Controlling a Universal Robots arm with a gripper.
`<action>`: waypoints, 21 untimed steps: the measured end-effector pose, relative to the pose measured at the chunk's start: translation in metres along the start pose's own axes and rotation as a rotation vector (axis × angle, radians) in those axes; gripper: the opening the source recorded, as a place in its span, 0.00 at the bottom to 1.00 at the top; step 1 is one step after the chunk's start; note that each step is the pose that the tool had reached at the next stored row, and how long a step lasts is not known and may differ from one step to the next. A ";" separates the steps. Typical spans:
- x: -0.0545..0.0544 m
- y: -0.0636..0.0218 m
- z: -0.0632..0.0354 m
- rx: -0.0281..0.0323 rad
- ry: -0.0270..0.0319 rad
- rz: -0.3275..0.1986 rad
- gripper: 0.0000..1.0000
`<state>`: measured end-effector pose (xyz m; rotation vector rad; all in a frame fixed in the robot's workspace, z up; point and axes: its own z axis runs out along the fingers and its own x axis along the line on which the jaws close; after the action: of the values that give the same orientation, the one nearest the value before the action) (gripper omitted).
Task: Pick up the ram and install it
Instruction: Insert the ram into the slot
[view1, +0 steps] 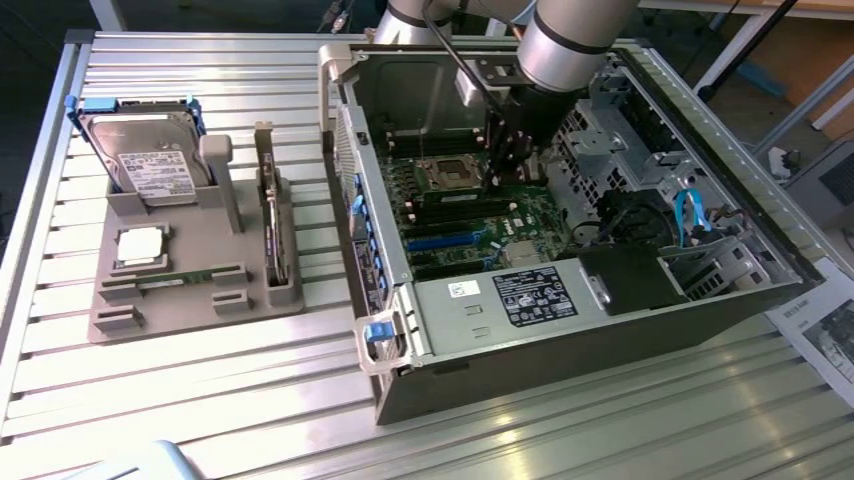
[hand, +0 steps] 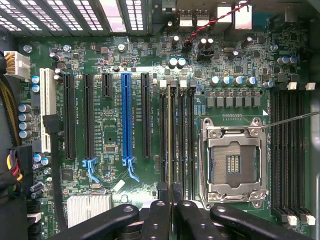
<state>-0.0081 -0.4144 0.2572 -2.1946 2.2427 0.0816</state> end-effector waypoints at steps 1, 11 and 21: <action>0.000 0.0000 0.0000 0.0000 0.0000 0.000 0.12; 0.000 0.0000 0.0000 -0.0002 0.0002 -0.005 0.12; 0.001 -0.0003 0.0082 -0.0003 0.0002 -0.006 0.12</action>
<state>-0.0081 -0.4147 0.2491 -2.2017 2.2361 0.0816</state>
